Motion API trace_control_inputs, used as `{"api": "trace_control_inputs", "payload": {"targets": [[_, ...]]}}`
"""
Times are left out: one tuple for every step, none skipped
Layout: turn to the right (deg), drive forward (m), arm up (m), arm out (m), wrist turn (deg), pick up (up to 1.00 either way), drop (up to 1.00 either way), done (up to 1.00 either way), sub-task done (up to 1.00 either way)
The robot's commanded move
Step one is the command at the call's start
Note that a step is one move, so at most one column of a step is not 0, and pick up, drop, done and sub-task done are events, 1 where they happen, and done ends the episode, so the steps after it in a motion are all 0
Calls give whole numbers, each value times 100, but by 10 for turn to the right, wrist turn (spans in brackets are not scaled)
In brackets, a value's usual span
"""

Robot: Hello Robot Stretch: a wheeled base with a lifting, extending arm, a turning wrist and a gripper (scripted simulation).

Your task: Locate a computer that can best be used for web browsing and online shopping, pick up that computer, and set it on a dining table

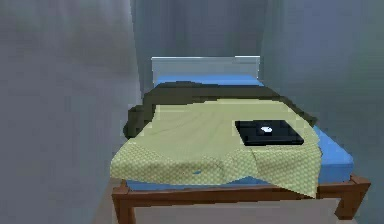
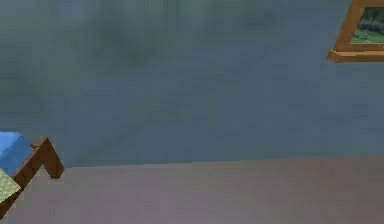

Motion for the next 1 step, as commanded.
{"api": "trace_control_inputs", "payload": {"targets": [[-30,0,0,0,0,0,0,0,0]]}}
